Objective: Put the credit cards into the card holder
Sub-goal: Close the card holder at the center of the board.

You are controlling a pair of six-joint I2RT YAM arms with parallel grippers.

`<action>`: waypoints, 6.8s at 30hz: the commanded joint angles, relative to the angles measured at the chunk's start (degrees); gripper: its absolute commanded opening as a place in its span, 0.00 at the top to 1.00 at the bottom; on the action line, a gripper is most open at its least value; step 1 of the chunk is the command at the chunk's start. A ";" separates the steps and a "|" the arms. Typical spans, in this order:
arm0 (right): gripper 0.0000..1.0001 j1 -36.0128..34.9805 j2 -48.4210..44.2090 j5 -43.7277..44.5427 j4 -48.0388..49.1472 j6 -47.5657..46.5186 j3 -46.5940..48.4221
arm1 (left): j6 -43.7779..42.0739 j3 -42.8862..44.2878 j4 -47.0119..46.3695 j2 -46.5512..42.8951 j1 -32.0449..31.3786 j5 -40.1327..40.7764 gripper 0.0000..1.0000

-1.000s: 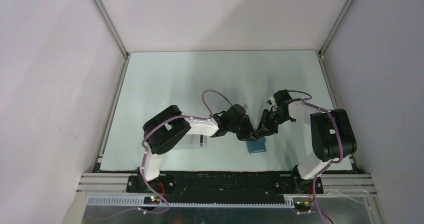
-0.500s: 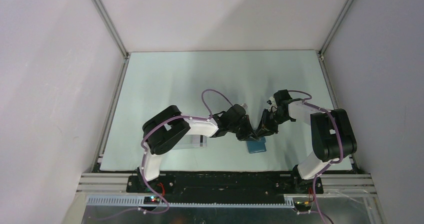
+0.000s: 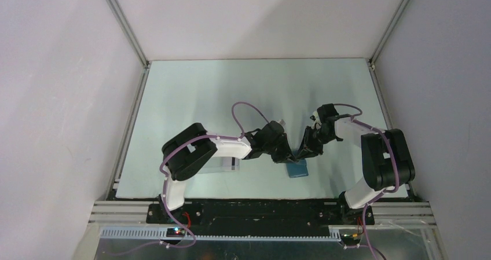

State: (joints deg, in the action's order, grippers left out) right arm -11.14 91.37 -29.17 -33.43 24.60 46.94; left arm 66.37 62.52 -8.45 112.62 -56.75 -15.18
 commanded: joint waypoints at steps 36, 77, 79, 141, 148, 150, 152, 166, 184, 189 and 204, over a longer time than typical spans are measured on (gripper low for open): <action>1.00 -0.74 -6.76 4.49 -4.43 -1.37 0.42 | -3.66 3.18 2.41 1.79 0.37 1.65 1.00; 1.00 -5.73 -3.87 8.43 -2.70 -0.38 -0.88 | -7.47 6.12 10.55 0.98 -1.39 2.96 1.00; 1.00 -5.82 -3.99 8.62 -2.88 -0.47 -0.88 | -7.53 6.31 10.56 1.14 -1.54 2.63 1.00; 0.72 -4.90 -9.50 8.37 -5.09 -1.45 -0.49 | -9.70 6.96 9.73 -0.68 -3.54 1.38 1.00; 0.72 -5.04 -8.43 8.38 -4.75 -1.62 -0.44 | -9.59 6.18 10.36 -0.66 -3.50 2.86 1.00; 0.72 -5.10 -8.53 8.65 -4.71 -1.67 -0.44 | -9.74 6.41 10.38 -0.83 -3.23 3.24 1.00; 0.72 -5.03 -8.63 8.68 -4.59 -1.66 -0.44 | -10.20 6.84 10.49 -1.09 -2.91 3.77 1.00; 0.73 -5.22 -9.32 8.98 -5.39 -2.01 -0.44 | -11.91 7.99 12.49 0.71 -1.98 4.07 1.00; 0.75 -6.13 -9.77 10.79 -6.67 -2.46 -0.44 | -12.17 9.10 12.50 1.94 -3.01 2.74 1.00; 0.78 -6.46 -9.57 11.35 -6.67 -2.23 -0.44 | -12.47 8.27 13.14 0.94 -3.24 3.55 1.00; 0.92 -9.41 -5.99 13.64 -5.31 -0.91 -1.81 | -12.32 6.98 15.29 1.13 -3.54 5.26 1.00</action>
State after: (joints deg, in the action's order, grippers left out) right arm -19.55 84.23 -17.78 -39.03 23.29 45.78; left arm 55.40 70.19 4.05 114.26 -59.68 -11.79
